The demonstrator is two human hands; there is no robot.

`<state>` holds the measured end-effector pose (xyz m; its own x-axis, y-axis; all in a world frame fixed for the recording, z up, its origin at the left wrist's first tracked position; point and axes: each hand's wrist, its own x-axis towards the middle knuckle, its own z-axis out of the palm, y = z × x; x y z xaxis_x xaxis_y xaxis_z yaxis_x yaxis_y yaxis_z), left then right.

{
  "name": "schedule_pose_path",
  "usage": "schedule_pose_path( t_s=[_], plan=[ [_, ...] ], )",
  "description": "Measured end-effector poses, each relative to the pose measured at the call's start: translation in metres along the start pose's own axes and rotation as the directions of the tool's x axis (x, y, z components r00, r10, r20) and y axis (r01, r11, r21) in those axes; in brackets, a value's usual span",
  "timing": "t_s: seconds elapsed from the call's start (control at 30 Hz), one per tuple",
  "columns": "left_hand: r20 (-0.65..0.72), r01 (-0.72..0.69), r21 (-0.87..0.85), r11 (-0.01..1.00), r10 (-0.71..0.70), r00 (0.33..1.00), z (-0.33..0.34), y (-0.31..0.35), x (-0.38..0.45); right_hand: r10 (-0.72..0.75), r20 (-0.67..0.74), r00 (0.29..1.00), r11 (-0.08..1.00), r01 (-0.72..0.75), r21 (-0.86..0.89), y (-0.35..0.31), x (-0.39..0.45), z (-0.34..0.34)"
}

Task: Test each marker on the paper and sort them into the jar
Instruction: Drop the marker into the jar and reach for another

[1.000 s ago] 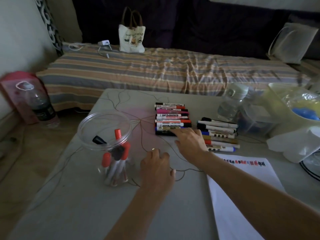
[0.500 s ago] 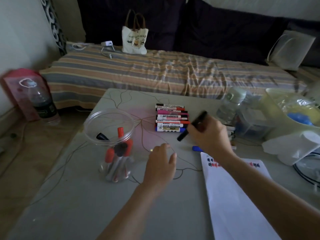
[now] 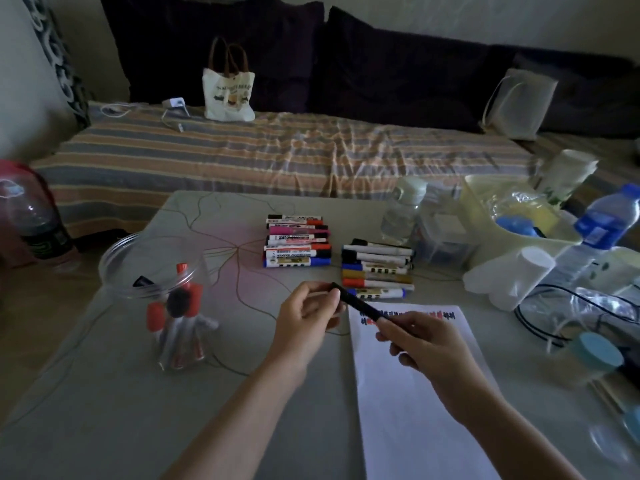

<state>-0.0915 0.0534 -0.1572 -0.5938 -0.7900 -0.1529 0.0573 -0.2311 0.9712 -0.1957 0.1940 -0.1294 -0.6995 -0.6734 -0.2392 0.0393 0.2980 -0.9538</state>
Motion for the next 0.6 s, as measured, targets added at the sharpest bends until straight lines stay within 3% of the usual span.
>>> schedule_pose_path(
  t_s=[0.13, 0.37, 0.47, 0.6],
  plan=[
    [0.037, 0.111, -0.163, 0.98, -0.106, 0.994, 0.015, -0.001, 0.0, 0.017, 0.102, 0.995, 0.975, 0.006, -0.222, 0.007, 0.007, -0.006],
    [0.089, 0.164, -0.139, 0.977, -0.153, 0.984, 0.04, -0.009, 0.0, -0.08, 0.149, 0.986, 0.933, 0.127, -0.337, 0.016, 0.023, -0.013],
    [0.041, 0.178, -0.178, 0.968, -0.173, 0.984, 0.047, -0.013, 0.004, -0.261, 0.09, 0.961, 0.842, 0.273, -0.466, 0.024, 0.023, -0.017],
    [-0.067, 0.246, -0.225, 0.943, -0.267, 0.961, 0.061, -0.011, 0.004, -0.564, 0.039, 0.825, 0.614, 0.45, -0.648, 0.028, 0.021, -0.015]
  ],
)
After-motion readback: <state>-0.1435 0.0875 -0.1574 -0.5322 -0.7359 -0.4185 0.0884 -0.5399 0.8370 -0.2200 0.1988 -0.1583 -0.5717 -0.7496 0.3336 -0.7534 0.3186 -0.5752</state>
